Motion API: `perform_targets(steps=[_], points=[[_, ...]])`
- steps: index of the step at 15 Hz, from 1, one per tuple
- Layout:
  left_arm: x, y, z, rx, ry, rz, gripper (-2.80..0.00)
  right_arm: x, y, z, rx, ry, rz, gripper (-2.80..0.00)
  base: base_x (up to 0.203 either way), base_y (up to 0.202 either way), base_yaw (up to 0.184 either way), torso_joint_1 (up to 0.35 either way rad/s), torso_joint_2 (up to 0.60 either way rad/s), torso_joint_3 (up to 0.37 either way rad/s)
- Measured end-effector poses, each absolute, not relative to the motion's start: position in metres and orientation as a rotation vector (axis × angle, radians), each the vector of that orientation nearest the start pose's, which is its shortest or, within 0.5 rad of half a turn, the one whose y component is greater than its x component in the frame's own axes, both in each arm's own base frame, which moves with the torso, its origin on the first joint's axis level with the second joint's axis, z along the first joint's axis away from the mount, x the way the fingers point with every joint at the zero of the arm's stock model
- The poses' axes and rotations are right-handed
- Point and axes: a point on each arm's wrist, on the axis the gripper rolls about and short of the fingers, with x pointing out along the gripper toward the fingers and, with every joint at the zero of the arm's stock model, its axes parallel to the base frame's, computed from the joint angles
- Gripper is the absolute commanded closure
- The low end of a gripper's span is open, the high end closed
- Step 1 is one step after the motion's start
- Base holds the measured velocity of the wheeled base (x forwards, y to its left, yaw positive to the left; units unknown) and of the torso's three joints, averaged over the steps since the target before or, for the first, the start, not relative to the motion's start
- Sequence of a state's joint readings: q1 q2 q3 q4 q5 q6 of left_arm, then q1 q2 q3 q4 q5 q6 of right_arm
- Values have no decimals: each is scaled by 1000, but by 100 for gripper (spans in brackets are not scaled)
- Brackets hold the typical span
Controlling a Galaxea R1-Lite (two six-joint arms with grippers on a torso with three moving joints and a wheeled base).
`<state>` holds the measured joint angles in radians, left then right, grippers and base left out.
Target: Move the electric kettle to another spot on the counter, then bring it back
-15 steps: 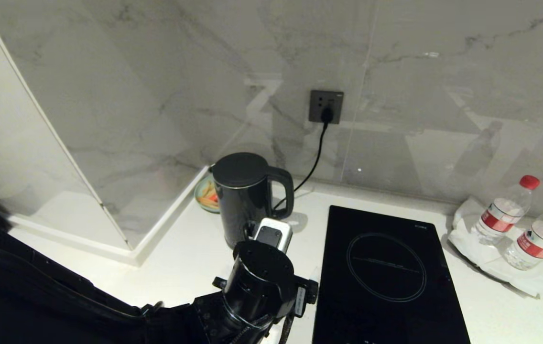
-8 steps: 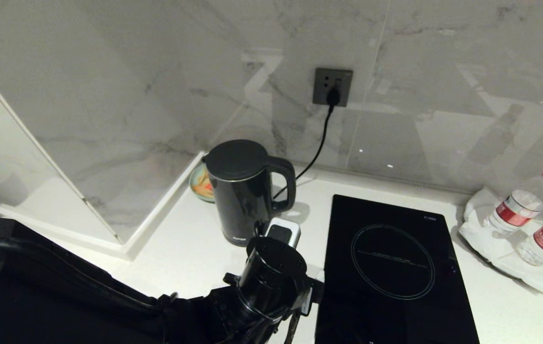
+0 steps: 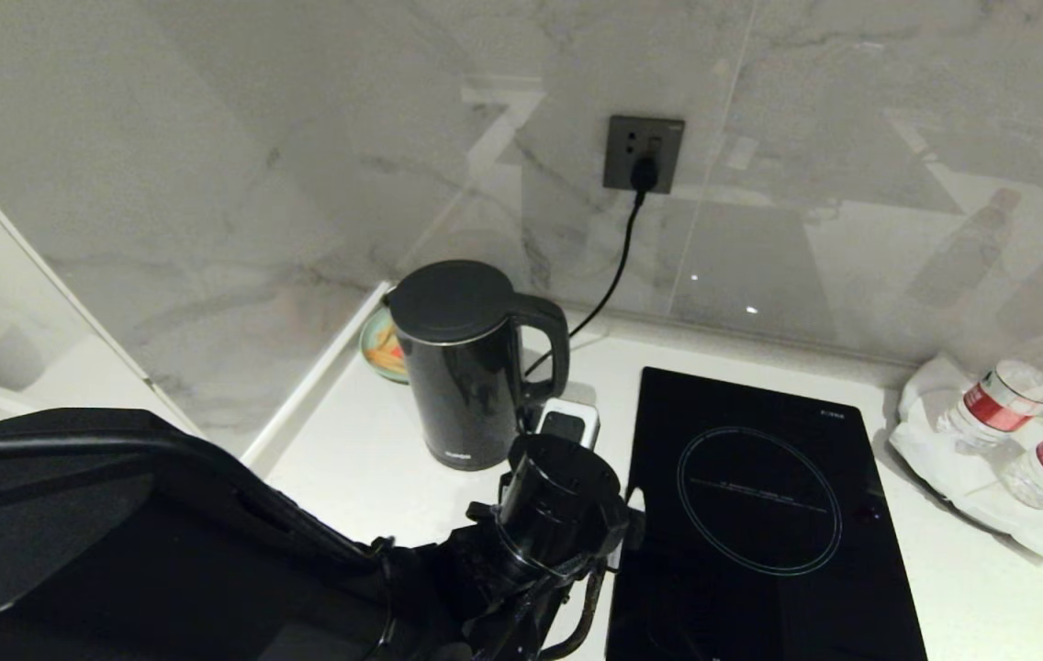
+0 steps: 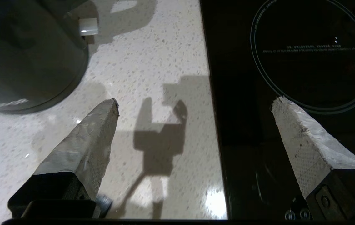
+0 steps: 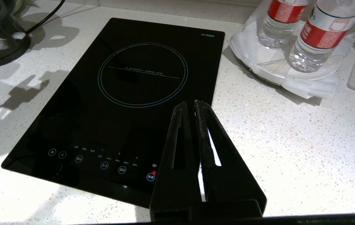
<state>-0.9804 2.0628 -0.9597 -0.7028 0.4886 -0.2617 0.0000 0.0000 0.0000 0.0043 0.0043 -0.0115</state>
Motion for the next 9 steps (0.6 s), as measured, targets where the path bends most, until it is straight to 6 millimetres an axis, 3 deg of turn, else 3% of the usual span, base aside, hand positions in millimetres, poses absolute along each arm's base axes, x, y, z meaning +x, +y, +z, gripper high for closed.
perform_targets(steps=[5,9], points=[[251,-345,85,3,317,-357,-280,-23,0,75,-12,5,4,0,0,0,0,0,0,0],[276,-358,65,32,339,-298,-280,-23,0,75,-11,5,4,0,0,0,0,0,0,0]])
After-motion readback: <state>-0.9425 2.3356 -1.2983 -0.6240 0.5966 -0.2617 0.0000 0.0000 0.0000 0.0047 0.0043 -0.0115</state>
